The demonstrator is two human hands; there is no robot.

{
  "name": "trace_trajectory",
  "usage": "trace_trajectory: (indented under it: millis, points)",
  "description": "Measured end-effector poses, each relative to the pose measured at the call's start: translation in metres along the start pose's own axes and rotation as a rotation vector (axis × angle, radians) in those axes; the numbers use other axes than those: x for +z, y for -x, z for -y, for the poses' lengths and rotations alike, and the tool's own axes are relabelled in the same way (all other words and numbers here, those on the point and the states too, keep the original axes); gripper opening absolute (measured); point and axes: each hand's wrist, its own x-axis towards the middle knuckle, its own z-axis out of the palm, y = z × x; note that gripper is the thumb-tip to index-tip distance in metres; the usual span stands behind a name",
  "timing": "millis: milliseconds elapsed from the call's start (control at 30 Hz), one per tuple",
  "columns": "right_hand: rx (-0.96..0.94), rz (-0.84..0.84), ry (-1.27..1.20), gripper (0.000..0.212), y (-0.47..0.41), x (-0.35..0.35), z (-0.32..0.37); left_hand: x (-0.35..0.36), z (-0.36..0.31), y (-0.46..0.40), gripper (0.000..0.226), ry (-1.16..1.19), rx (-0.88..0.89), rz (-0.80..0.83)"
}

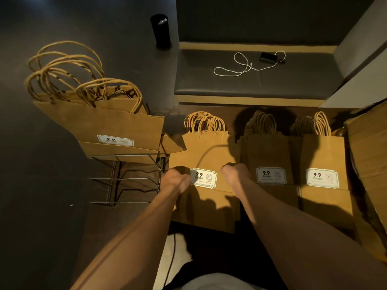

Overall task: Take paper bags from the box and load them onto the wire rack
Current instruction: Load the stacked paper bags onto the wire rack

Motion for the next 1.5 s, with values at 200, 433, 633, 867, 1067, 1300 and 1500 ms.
trace_trajectory:
  millis: [200, 433, 633, 867, 1067, 1300, 1500]
  points:
    - [-0.029, -0.033, 0.018, 0.055, 0.002, -0.005, 0.001, -0.004, -0.001, 0.001, 0.021, -0.004, -0.004, -0.059]
    - [-0.072, -0.01, -0.013, 0.052, -0.005, -0.009, 0.0, -0.002, 0.004, -0.003, 0.02, 0.06, -0.04, -0.017]
    - [-0.087, -0.001, -0.01, 0.058, -0.006, -0.009, 0.003, -0.001, 0.002, -0.005, 0.028, 0.145, -0.072, -0.032]
    - [-0.096, 0.046, 0.033, 0.055, -0.013, -0.012, -0.002, -0.003, -0.001, -0.009, 0.022, 0.205, -0.046, -0.108]
    - [-0.112, 0.014, -0.082, 0.038, -0.012, -0.019, -0.002, -0.018, 0.005, -0.004, 0.04, 0.685, 0.097, 0.271]
    - [-0.105, -0.118, -0.063, 0.062, -0.001, -0.029, -0.004, -0.022, -0.001, -0.007, 0.049, 0.715, 0.103, 0.385]
    - [-0.142, 0.285, -0.373, 0.036, 0.009, -0.068, -0.003, -0.029, -0.005, -0.001, 0.037, 0.674, 0.229, 0.375]
